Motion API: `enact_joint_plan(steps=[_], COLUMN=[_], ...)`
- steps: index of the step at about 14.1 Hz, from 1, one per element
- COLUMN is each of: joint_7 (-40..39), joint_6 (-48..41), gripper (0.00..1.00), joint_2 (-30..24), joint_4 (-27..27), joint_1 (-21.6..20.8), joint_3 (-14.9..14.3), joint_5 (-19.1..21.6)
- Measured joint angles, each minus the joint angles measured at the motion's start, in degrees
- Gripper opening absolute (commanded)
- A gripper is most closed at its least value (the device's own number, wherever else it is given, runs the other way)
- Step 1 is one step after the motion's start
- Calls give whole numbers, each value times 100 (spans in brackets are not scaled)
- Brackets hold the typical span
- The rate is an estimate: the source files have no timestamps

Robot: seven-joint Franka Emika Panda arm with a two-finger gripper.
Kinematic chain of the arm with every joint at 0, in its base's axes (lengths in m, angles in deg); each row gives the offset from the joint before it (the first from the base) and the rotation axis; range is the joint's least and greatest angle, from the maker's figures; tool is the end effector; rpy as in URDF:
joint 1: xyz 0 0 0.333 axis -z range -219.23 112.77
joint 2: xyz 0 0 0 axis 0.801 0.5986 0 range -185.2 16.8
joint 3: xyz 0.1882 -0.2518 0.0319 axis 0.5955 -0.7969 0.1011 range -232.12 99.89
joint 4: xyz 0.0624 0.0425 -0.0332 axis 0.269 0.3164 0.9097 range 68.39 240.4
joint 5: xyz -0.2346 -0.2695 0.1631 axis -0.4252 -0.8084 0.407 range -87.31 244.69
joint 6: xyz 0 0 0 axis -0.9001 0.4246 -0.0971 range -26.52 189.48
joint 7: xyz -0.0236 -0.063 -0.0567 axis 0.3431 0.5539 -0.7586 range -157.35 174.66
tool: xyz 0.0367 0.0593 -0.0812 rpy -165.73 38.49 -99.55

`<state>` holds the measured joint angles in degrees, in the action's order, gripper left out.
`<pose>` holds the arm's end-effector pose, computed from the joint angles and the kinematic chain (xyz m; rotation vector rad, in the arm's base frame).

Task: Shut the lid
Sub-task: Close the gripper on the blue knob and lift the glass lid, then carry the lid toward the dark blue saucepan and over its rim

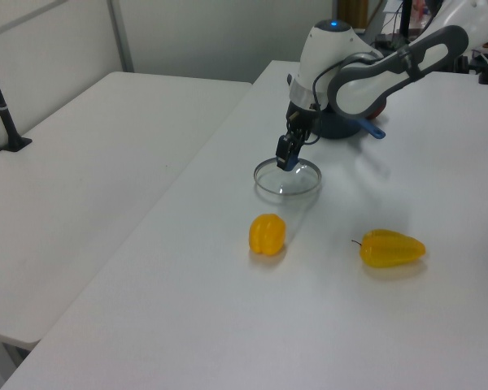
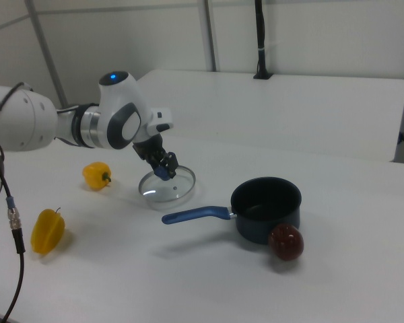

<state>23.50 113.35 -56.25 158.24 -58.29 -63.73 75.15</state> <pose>0.7009 0.0873 0.3650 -3.0738 0.1484 -0.4627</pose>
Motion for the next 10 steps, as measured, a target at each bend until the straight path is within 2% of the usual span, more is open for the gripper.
enact_joint_plan(steps=[5, 10], joint_7=[143, 146], joint_6=[-869, -1665], gripper=[56, 57], joint_2=[-534, -784], joint_4=[-145, -686], joint_1=[95, 553], joint_3=[-61, -104], joint_5=[0, -1])
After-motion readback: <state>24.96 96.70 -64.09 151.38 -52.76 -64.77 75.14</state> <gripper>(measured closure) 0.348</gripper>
